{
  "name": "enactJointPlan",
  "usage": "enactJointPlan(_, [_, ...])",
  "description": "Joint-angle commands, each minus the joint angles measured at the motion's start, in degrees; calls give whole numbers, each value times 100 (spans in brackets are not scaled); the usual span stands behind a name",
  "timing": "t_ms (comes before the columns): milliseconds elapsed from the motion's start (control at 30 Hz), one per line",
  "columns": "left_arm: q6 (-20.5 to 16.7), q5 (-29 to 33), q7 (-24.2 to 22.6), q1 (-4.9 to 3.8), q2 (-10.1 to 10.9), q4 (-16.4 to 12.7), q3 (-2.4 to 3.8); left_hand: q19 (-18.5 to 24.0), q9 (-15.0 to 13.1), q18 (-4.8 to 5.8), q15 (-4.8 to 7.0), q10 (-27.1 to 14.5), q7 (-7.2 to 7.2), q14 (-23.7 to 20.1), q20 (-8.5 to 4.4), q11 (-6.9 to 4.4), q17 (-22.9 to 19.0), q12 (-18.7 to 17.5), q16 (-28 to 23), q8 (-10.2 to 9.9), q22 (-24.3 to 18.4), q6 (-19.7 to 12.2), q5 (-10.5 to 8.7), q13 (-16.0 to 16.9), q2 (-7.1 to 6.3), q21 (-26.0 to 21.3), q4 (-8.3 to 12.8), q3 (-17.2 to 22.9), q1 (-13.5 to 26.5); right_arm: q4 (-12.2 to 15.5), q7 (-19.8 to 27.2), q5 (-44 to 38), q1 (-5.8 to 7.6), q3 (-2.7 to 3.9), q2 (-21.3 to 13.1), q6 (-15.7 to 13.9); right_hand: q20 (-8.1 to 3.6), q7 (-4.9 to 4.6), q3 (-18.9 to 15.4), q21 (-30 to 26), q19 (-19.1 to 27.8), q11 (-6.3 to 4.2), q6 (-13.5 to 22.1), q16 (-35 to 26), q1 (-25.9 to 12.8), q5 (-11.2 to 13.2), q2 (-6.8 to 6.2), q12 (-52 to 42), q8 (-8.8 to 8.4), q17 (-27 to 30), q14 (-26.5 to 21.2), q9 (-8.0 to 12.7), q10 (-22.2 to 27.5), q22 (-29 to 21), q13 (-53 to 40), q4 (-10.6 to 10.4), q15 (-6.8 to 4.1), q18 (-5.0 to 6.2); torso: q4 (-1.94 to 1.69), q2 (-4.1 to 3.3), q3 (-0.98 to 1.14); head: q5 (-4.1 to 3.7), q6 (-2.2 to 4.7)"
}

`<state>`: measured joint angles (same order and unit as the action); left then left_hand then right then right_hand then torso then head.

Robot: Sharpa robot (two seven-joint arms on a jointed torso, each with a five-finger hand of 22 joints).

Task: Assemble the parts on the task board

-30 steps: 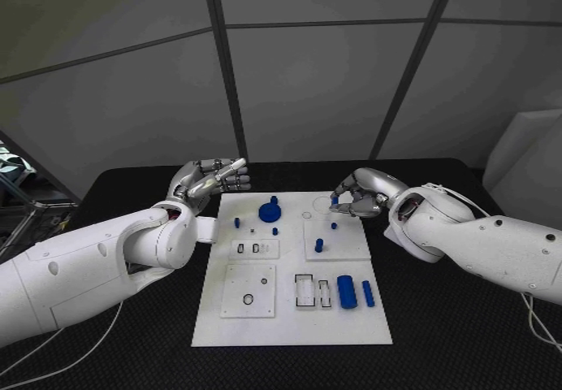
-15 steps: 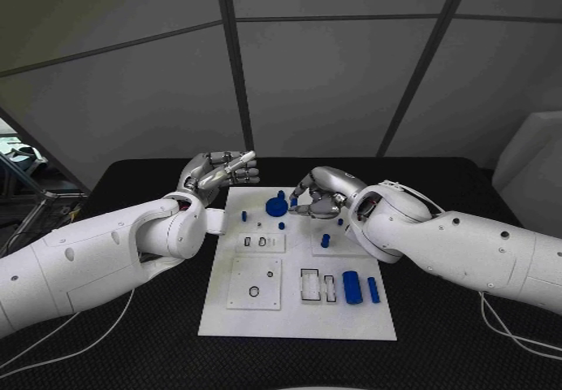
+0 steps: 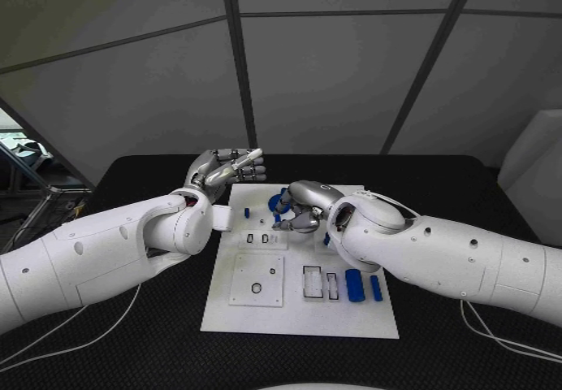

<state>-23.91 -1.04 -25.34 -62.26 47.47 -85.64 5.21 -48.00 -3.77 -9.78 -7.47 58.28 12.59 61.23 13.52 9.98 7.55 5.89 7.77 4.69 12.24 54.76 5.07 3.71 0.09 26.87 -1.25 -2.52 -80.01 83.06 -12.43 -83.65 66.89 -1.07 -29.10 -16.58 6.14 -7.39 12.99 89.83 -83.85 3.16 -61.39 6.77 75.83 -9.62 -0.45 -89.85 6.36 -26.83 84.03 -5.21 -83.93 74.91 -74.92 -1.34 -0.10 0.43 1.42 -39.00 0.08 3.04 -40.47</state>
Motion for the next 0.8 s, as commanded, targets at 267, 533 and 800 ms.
enactJointPlan(267, [76,-26,23,-12,-25,-8,5,-14,6,-64,-2,-27,35,25,8,14,10,-36,-25,-34,7,-21,-29,-6,61,39,47,-3,14,-185,-144,-435,-91,-60,198,173,-46,-10,33,17,-615,-27,-6,-22,-26,-8,20,-15,5,-9,177,-3,-607,1509,-1508,-7,-56,-43,2,1,2,31,-30])
enactJointPlan(533, [77,-26,26,-12,-28,-11,5,-14,6,-64,-2,-27,35,25,8,14,10,-36,-25,-34,7,-21,-29,-6,61,39,47,-3,14,-270,-134,-505,-139,-70,272,203,-46,-12,34,17,-615,-26,-1,-22,-25,-13,17,-15,1,-9,176,-2,-607,1509,-1508,-4,-55,-43,1,0,2,35,-75])
enactJointPlan(800, [79,-26,37,-12,-27,-22,5,-13,6,-63,-4,-31,37,24,9,16,11,-39,-27,-36,7,-23,-29,-6,63,40,49,-4,15,-313,-104,-527,-191,-74,318,256,-46,-14,35,17,-615,-24,3,-22,-26,-19,15,-15,-2,-9,176,-1,-607,1509,-1508,-2,-55,-43,3,0,4,72,-116])
